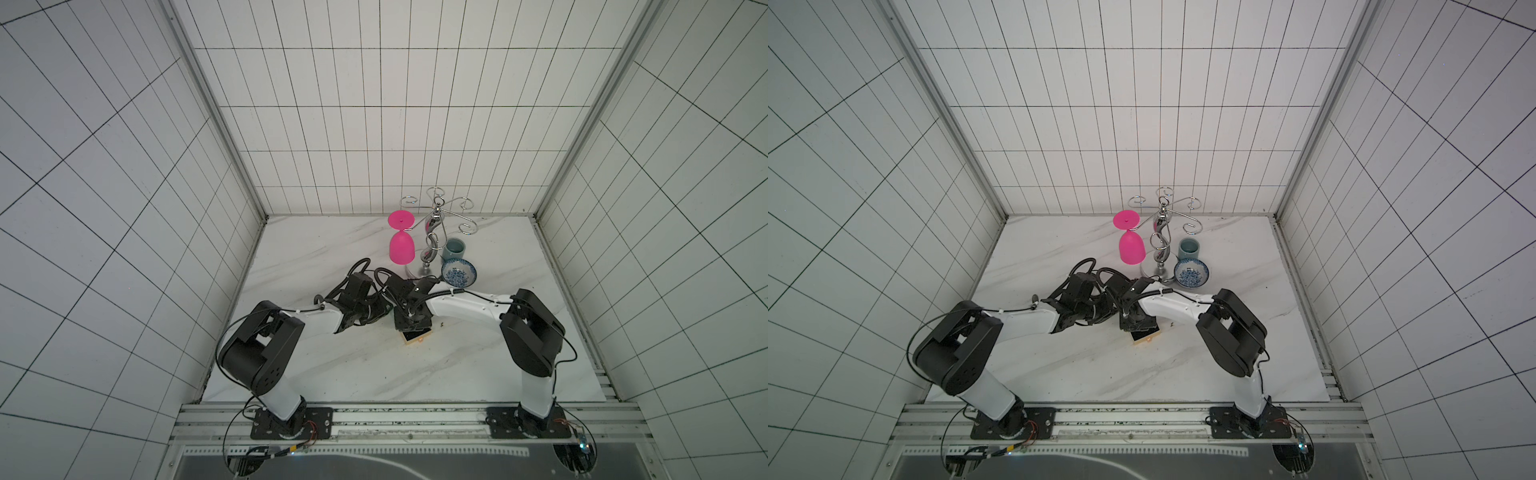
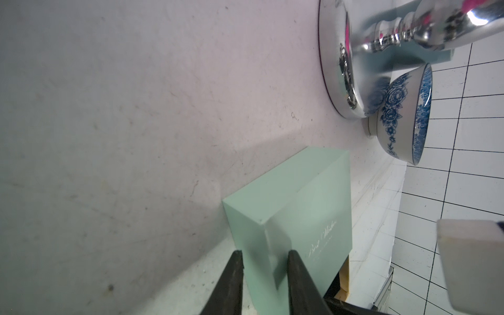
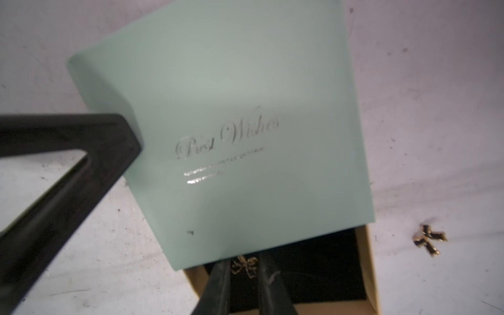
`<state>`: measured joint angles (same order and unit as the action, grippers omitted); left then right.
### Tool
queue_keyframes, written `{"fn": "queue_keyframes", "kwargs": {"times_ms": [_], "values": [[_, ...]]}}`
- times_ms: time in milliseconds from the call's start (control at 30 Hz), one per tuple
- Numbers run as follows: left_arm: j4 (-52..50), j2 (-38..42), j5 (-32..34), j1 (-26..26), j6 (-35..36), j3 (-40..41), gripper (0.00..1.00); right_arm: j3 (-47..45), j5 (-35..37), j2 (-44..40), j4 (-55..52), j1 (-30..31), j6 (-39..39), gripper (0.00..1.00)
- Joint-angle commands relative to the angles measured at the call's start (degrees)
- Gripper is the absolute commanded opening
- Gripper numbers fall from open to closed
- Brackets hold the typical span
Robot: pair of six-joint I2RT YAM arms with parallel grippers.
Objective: Take out the earrings from the drawer-style jewelry box
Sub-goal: Pick up the earring from the drawer, then place the earring at the center of the board.
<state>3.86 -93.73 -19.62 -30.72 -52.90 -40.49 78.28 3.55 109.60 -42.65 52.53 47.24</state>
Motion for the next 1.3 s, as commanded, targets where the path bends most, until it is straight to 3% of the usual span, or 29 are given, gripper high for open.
{"fn": "queue_keyframes", "kwargs": {"times_ms": [0,567,1033,1267], "values": [[-0.7,-1.6,0.5,-0.4,0.4,-0.8,0.28,3.2,1.5,-2.0,-2.2,-0.5,0.1,0.19],[-0.7,-1.8,0.5,-0.5,0.5,-1.2,0.28,2.8,1.8,-7.0,-4.1,-2.4,0.5,0.19],[-1.9,-1.0,0.4,-0.6,0.8,-2.0,0.28,-25.2,2.3,-26.1,0.4,-12.8,0.4,0.19],[-2.4,-0.8,0.7,-0.7,0.8,-2.1,0.28,-31.9,1.2,-27.0,4.0,-14.4,0.3,0.19]]}}
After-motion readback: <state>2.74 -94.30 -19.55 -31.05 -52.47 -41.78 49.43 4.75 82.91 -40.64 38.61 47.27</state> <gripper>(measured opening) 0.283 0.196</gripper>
